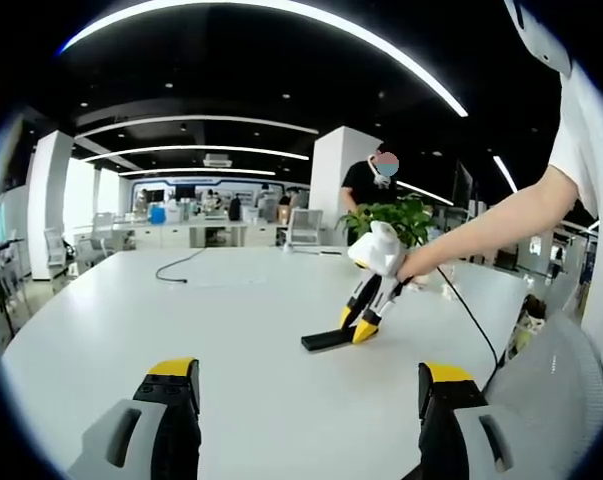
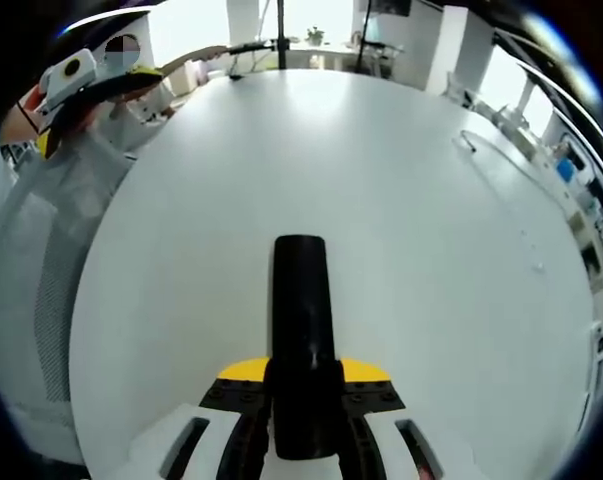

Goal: Press the specified remote control buttons in sequence, fully releasing each button before pressing the next.

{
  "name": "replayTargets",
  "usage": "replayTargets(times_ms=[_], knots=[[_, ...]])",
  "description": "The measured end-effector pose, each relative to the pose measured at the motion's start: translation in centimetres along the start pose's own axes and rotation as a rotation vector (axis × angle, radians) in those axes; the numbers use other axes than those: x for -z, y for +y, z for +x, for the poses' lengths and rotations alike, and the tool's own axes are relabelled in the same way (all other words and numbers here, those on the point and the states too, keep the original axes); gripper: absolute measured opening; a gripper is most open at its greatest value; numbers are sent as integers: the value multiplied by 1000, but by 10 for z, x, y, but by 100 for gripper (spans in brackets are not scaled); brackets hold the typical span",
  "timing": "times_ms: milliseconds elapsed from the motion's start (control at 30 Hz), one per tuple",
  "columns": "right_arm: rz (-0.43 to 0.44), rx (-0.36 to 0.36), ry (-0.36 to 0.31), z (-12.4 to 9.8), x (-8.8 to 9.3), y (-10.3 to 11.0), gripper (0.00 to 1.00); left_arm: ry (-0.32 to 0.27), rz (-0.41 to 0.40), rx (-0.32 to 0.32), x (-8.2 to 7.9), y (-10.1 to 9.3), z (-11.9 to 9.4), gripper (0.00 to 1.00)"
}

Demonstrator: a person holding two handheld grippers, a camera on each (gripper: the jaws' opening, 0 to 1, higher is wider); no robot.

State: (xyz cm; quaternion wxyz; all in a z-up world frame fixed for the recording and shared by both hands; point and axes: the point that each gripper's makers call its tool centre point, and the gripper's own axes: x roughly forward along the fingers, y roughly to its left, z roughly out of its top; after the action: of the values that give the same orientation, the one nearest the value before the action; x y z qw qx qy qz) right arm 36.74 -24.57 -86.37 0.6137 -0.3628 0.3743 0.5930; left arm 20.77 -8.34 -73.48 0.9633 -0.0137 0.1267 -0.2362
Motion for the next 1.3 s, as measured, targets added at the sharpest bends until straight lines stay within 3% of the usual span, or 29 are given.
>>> replayTargets(times_ms=[267, 433, 533, 833, 1067, 1167, 1300], knots=[[66, -13, -36, -1, -2, 0, 23, 12, -3, 1, 3, 0, 0, 93], [183, -14, -105, 0, -10, -1, 38, 14, -2, -3, 3, 1, 0, 93], [238, 19, -152, 0, -15, -6, 53, 17, -1, -4, 4, 1, 0, 93], [323, 169, -289, -18, -31, -16, 71, 18, -1, -2, 4, 1, 1, 93], [384, 284, -370, -34, -33, -16, 93, 19, -5, 4, 5, 0, 1, 93], [416, 328, -432, -46, -38, -16, 99, 20, -6, 6, 5, -1, 1, 93], [453, 362, -507, -63, -44, -13, 99, 21, -2, 9, 5, -1, 1, 93]])
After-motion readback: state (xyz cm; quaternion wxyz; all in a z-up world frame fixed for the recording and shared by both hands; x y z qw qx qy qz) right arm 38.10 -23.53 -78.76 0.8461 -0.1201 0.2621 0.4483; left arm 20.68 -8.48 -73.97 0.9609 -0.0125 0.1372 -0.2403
